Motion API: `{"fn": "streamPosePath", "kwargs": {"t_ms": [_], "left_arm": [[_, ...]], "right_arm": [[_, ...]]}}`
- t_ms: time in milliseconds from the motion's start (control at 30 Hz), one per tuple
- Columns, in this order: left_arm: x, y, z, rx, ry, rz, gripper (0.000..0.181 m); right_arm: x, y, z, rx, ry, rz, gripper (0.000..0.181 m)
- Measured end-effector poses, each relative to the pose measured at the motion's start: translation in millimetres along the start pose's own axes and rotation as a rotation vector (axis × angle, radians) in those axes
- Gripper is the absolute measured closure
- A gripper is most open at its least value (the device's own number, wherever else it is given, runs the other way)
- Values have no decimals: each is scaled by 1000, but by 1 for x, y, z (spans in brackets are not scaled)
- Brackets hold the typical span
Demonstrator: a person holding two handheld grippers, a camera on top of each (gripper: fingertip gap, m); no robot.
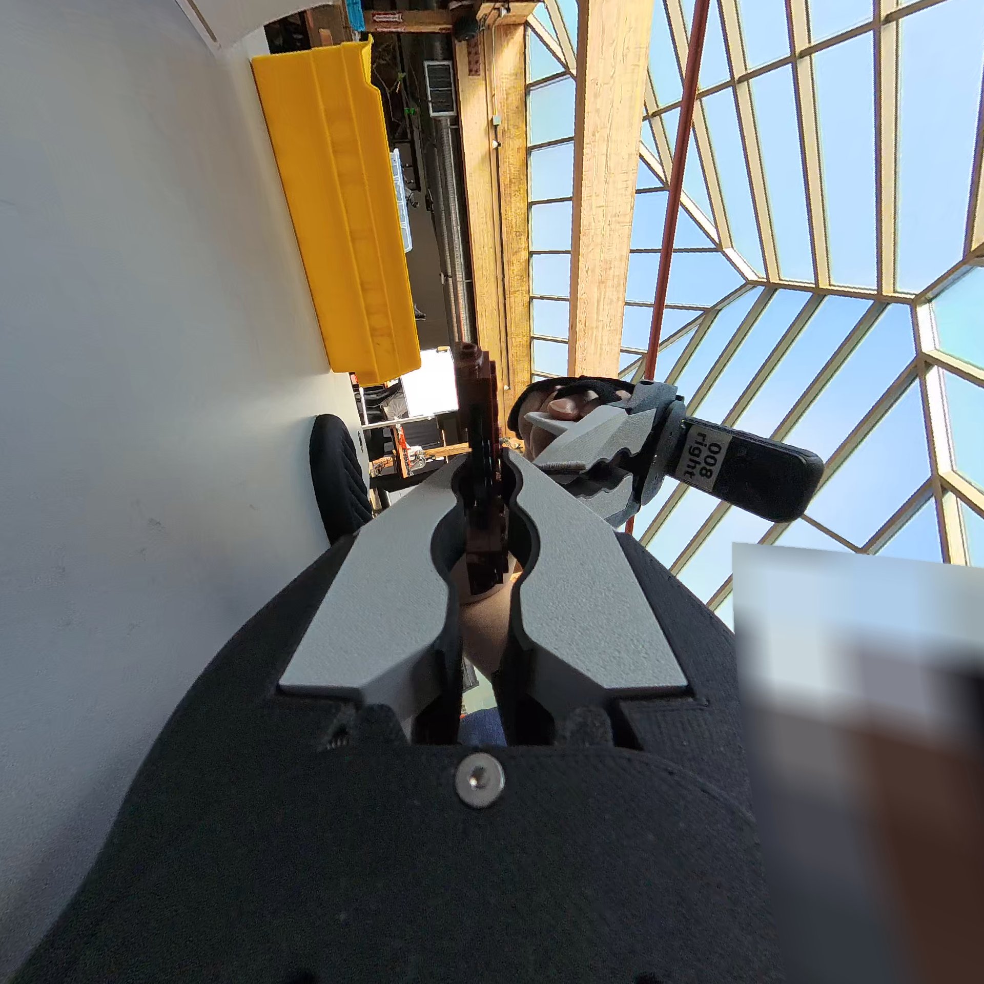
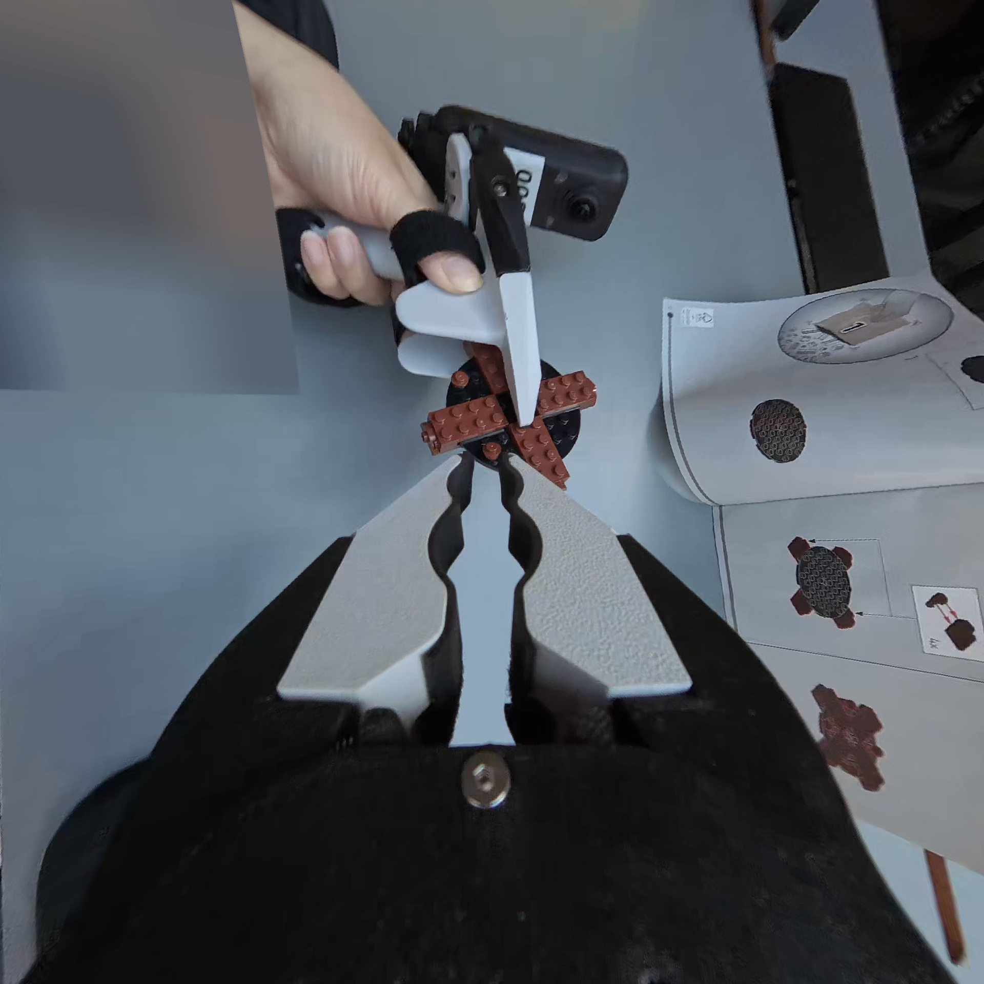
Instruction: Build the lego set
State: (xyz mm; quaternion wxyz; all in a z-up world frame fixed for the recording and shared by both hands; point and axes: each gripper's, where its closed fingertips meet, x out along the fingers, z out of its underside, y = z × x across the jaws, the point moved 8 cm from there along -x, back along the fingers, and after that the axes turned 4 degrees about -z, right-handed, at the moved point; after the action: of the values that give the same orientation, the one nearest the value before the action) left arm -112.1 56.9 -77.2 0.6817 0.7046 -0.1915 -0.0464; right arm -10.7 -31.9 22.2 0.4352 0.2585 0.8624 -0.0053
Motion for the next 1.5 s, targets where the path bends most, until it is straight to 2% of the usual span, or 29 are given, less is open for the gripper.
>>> {"fn": "streamPosePath", "kwargs": {"t_ms": [100,200,367,667,967,1167,1500], "left_arm": [[0,1,0,1,2,6,176],[1,2,1,2,-15,8,175],[5,-1,4,7,-39,-6,175],[5,-2,4,30,-49,-37,175],[7,-2,6,32,-56,-38,175],[7,-1,5,35,-50,-33,175],[7,0,6,36,-48,-35,175]], "right_arm": [[-3,-7,11,4,206,85,170],[4,-11,26,-7,300,115,170],[13,-7,36,36,443,13,169],[25,-6,46,44,455,-12,171],[26,-7,46,40,461,-2,175],[19,-2,49,102,538,-21,175],[26,-4,51,113,538,-42,175]]}}
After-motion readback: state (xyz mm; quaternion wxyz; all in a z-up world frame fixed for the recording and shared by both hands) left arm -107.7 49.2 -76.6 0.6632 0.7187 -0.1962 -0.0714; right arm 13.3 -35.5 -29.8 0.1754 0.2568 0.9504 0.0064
